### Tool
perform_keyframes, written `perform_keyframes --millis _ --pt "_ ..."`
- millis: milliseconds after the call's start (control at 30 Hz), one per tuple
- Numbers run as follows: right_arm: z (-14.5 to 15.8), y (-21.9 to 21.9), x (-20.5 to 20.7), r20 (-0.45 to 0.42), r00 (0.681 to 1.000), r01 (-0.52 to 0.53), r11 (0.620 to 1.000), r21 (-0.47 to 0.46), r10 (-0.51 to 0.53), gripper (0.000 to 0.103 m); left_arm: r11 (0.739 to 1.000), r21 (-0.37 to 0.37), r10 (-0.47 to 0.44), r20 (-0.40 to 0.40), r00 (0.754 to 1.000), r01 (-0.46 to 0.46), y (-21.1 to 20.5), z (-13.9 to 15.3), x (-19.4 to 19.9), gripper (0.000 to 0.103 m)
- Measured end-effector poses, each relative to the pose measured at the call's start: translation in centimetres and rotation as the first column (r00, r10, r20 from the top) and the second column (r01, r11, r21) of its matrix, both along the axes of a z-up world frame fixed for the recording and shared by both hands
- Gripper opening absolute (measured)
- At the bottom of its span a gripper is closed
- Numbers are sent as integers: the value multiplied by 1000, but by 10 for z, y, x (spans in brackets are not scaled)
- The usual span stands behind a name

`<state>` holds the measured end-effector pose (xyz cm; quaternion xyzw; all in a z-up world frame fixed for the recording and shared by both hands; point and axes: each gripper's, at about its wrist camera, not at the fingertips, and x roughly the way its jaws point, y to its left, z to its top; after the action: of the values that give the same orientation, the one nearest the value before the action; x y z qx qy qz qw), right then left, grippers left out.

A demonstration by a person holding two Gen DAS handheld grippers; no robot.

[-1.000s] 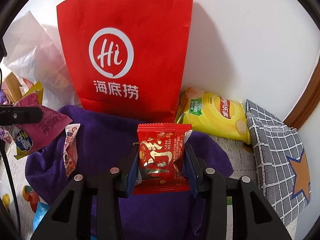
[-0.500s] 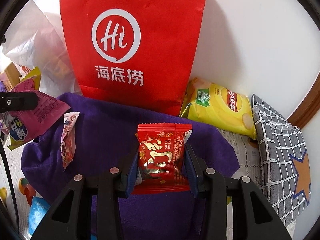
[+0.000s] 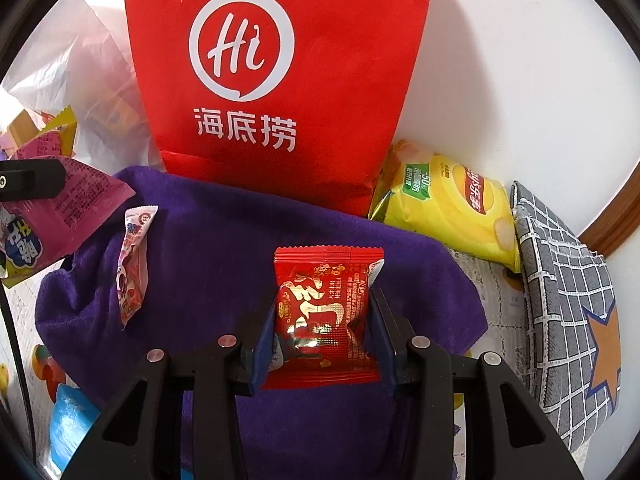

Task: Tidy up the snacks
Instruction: 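Lower the red candy packet onto the purple towel and open the right gripper, then open the left gripper to drop the pink candy bag onto the towel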

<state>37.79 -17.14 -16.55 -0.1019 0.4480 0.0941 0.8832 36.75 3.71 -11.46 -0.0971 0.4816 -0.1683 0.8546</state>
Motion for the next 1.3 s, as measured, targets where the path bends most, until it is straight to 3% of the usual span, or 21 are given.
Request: perform_keyframes --millis 467,633,1300 --pt "0 5 -2 1 1000 -18 1000 -8 18 44 1000 0 0 0 1000 0 0 -1 1 54" --pt "4 6 -4 10 1000 -21 1000 -9 21 48 1000 4 3 -7 1000 -3 0 -3 1 54" --pt "41 -5 -15 103 995 10 1000 24 -12 54 998 62 -6 -77 997 11 -8 -22 8 54"
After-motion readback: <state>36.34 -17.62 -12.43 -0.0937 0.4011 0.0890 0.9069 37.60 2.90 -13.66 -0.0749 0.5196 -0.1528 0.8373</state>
